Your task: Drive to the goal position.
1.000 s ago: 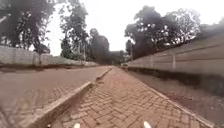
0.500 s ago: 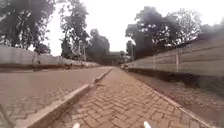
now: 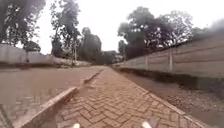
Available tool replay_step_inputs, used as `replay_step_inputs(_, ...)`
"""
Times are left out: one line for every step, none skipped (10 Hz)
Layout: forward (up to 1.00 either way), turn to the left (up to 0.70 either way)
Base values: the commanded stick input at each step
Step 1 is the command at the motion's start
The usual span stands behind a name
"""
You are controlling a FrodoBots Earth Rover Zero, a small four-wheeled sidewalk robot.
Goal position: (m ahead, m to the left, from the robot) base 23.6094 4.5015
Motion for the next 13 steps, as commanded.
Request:
replay_step_inputs(0.7, 0.03)
replay_step_inputs(0.7, 0.02)
replay_step_inputs(0.7, 0.01)
replay_step_inputs(0.7, 0.03)
replay_step_inputs(0.7, 0.01)
replay_step_inputs(0.7, 0.0)
replay_step_inputs(0.7, 0.03)
replay_step_inputs(0.7, 0.01)
replay_step_inputs(0.7, 0.0)
replay_step_inputs(0.7, 0.0)
replay_step_inputs(0.7, 0.04)
replay_step_inputs(0.7, 0.02)
replay_step_inputs(0.7, 0.0)
